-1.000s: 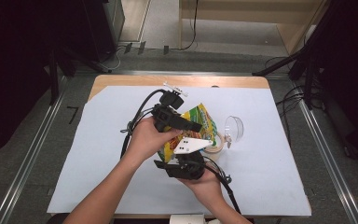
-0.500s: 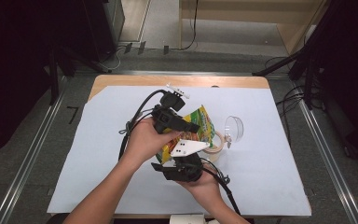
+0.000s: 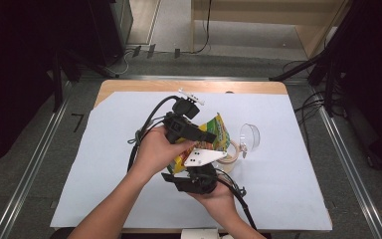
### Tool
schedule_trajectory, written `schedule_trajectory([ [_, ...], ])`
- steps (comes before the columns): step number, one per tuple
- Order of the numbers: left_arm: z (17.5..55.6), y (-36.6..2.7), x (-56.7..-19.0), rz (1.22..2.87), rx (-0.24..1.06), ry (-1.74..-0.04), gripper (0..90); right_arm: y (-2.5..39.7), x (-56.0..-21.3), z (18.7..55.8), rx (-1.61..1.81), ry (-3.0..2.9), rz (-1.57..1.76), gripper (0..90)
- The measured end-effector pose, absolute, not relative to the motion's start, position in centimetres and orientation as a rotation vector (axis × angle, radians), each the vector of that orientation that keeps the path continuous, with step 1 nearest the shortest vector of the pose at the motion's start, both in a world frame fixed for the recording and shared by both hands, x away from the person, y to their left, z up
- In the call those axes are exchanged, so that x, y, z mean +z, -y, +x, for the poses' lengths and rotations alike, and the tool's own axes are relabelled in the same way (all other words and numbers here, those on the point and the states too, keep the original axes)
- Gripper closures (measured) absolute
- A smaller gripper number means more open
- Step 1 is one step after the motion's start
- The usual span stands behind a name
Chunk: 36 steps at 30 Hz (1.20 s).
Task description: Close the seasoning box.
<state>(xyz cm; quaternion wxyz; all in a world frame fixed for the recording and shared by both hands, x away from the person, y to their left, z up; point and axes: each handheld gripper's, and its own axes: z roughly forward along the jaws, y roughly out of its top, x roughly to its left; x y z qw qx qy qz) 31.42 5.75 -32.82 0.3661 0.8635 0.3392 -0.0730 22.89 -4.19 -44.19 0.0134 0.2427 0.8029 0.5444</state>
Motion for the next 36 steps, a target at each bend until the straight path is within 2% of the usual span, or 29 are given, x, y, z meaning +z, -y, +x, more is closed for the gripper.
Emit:
schedule_trajectory([
  [8,33.2,-5.6,-32.5,2.198,-0.237,-0.878,73.6,4.4,-43.6,24.2,1.692,-2.487,0.789,64.0],
  [17,33.2,-6.2,-33.1,2.192,-0.239,-0.894,74.1,4.0,-44.1,24.3,1.678,-2.512,0.783,64.1],
  [22,33.1,-6.2,-33.2,2.187,-0.228,-0.893,74.3,3.8,-44.1,24.1,1.661,-2.511,0.746,60.0],
  [26,33.1,-6.3,-33.1,2.187,-0.218,-0.89,74.3,3.8,-43.9,23.9,1.626,-2.498,0.717,64.9],
  [36,33.0,-6.3,-32.9,2.17,-0.235,-0.867,72.1,3.9,-43.5,23.7,1.611,-2.497,0.729,65.2],
])
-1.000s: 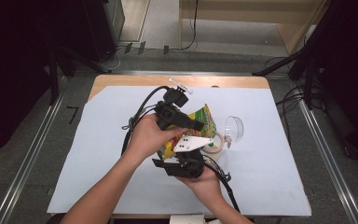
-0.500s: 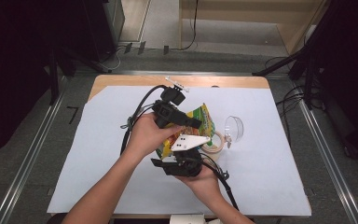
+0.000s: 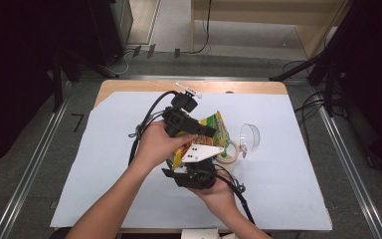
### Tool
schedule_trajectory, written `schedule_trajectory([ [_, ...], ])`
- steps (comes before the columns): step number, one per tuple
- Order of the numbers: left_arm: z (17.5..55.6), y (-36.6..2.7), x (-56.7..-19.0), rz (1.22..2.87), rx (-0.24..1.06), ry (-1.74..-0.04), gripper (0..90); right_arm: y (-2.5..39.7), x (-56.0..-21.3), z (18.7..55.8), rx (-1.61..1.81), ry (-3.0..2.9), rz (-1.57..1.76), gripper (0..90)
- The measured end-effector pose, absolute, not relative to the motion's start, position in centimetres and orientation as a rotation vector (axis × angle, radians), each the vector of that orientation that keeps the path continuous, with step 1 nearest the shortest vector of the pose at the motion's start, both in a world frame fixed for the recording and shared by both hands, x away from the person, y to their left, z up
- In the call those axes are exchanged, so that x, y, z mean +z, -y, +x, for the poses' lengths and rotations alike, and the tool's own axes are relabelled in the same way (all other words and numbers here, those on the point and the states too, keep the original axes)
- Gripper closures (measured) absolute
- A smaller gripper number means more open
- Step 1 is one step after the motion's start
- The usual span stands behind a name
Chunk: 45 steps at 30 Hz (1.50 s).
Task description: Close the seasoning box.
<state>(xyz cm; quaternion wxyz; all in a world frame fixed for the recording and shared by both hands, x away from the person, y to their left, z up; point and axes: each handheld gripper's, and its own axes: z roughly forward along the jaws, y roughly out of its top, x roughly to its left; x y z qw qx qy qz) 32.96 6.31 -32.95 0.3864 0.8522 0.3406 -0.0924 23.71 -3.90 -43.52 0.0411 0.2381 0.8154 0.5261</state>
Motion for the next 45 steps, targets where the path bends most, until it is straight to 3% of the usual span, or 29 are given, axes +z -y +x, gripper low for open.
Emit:
schedule_trajectory([
  [45,32.54,-5.74,-32.61,2.199,-0.19,-0.86,71.7,3.81,-43.4,23.5,1.663,-2.485,0.792,65.4],
])
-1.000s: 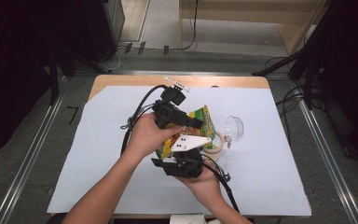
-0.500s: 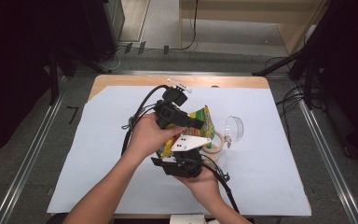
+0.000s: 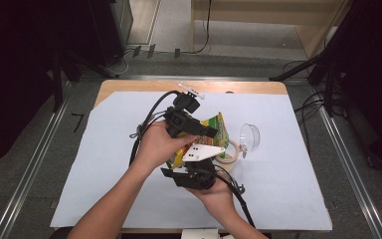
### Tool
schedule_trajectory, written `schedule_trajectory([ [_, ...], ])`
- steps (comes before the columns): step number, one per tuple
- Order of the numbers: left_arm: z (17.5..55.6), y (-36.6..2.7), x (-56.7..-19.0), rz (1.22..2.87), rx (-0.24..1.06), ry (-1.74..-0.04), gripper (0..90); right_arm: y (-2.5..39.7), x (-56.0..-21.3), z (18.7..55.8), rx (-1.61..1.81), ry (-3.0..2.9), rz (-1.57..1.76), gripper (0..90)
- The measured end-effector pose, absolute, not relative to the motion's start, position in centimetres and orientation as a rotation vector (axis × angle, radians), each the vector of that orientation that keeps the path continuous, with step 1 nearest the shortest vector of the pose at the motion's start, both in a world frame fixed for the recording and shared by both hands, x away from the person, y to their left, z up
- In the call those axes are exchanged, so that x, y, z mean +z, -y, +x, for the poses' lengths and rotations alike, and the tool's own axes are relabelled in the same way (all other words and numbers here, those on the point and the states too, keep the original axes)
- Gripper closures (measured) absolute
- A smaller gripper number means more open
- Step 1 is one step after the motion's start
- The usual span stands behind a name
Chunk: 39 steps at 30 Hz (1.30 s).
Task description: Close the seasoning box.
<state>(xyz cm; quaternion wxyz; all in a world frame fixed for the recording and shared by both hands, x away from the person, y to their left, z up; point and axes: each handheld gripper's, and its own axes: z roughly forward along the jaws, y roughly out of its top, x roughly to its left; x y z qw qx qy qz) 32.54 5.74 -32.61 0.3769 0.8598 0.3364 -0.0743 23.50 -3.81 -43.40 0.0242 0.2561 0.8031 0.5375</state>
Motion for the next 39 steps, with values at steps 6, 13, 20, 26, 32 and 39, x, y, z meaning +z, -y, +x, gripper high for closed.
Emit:
schedule_trajectory([
  [6,32.62,-5.47,-32.46,2.211,-0.183,-0.848,71.8,3.83,-43.36,23.54,1.682,-2.47,0.811,65.3],
  [13,32.67,-5.06,-32.48,2.218,-0.185,-0.84,71.8,4.14,-43.37,23.53,1.677,-2.465,0.82,65.3],
  [20,32.72,-4.87,-32.49,2.224,-0.192,-0.834,71.8,4.27,-43.37,23.43,1.675,-2.458,0.831,65.4],
  [26,32.83,-4.86,-32.56,2.221,-0.199,-0.831,71.8,4.33,-43.39,23.48,1.67,-2.457,0.827,65.4],
  [32,32.85,-4.91,-32.54,2.219,-0.209,-0.831,71.8,4.32,-43.33,23.44,1.665,-2.458,0.826,65.4],
  [39,32.79,-4.9,-32.52,2.22,-0.211,-0.835,71.9,4.28,-43.34,23.37,1.665,-2.459,0.828,65.4],
])
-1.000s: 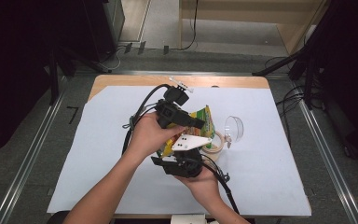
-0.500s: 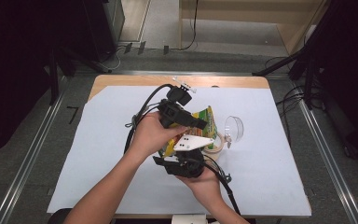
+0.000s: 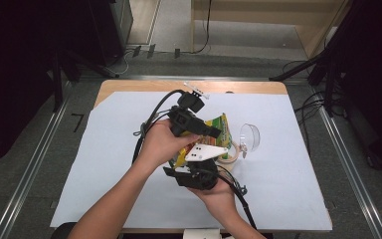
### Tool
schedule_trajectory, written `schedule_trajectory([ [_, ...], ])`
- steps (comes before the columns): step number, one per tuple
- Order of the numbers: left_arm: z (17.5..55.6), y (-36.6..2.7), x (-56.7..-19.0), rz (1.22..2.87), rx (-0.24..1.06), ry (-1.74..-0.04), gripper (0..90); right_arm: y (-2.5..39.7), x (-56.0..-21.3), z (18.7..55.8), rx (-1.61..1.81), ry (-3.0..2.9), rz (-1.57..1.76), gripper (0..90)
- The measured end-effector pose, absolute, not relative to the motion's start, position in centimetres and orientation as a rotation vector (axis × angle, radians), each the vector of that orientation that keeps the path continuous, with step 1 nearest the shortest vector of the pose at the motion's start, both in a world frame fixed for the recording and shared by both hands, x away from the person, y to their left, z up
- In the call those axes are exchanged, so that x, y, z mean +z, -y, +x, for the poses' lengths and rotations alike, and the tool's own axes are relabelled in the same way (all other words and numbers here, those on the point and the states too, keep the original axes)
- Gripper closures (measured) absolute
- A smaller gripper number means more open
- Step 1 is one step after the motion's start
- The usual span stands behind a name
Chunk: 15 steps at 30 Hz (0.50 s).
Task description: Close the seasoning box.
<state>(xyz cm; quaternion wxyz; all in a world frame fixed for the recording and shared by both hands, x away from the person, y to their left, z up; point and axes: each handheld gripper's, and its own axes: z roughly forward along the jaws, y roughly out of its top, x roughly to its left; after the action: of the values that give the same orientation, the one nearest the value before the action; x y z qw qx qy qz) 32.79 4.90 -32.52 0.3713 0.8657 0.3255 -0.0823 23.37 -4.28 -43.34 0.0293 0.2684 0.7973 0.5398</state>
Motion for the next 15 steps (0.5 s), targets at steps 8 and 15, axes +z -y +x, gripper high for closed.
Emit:
schedule_trajectory([
  [8,32.82,-4.93,-32.53,2.216,-0.217,-0.836,72.0,4.29,-43.32,23.35,1.662,-2.461,0.823,65.5],
  [15,32.76,-4.93,-32.47,2.214,-0.222,-0.836,71.9,4.3,-43.3,23.31,1.659,-2.461,0.82,65.5],
])
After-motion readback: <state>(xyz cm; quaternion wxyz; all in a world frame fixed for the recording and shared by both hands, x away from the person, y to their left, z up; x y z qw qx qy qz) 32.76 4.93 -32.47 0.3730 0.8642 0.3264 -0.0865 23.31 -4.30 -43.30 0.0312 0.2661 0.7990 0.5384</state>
